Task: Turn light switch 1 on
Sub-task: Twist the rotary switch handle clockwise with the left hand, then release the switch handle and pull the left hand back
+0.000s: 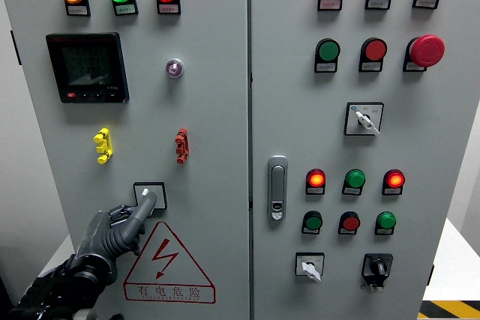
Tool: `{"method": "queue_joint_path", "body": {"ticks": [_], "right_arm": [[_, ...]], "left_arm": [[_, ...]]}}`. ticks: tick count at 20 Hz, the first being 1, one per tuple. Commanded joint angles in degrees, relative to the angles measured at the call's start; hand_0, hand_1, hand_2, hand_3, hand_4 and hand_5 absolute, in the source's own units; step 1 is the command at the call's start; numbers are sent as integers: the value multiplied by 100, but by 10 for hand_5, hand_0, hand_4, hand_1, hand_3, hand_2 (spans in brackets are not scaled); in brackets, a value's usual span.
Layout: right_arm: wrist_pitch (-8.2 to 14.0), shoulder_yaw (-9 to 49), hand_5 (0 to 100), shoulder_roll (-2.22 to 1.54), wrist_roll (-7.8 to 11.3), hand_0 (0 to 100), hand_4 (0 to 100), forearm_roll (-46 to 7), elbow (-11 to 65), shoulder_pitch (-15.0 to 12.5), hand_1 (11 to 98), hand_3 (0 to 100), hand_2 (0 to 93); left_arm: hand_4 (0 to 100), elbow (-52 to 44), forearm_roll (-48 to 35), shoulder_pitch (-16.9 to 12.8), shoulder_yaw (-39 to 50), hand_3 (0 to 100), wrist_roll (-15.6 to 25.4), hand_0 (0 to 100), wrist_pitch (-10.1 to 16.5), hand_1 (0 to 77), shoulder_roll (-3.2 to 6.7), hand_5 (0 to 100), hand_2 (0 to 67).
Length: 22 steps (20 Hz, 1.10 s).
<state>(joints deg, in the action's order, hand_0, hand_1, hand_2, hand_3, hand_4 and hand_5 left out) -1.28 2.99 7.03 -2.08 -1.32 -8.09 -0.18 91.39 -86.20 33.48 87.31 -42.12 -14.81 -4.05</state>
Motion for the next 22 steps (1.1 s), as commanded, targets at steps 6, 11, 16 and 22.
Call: {"method": "queue_joint_path", "body": {"ticks": [6, 11, 16, 22], "right_arm": [[-3, 0, 104, 0, -3, 0, 194, 0, 9, 0, 196, 198, 0], [-3, 0, 104, 0, 6, 0, 195, 0, 0, 0, 201, 198, 0], [-3, 0, 105, 0, 6, 0, 194, 0, 0, 0, 194, 198, 0], [-3, 0, 104, 0, 6, 0, 194, 0, 0, 0, 195, 198, 0]], "left_arm": [[1000, 1, -2, 36, 5, 915, 2, 467, -4, 464, 1, 907, 528], [1000, 1, -2, 36, 5, 918, -7, 484, -30, 459, 1, 910, 529], [1000, 1, -2, 36, 5, 920, 2, 543, -66, 406, 1, 912, 530], [1000, 10, 33, 10, 5, 912, 11, 8, -57, 455, 1, 899, 528]]}}
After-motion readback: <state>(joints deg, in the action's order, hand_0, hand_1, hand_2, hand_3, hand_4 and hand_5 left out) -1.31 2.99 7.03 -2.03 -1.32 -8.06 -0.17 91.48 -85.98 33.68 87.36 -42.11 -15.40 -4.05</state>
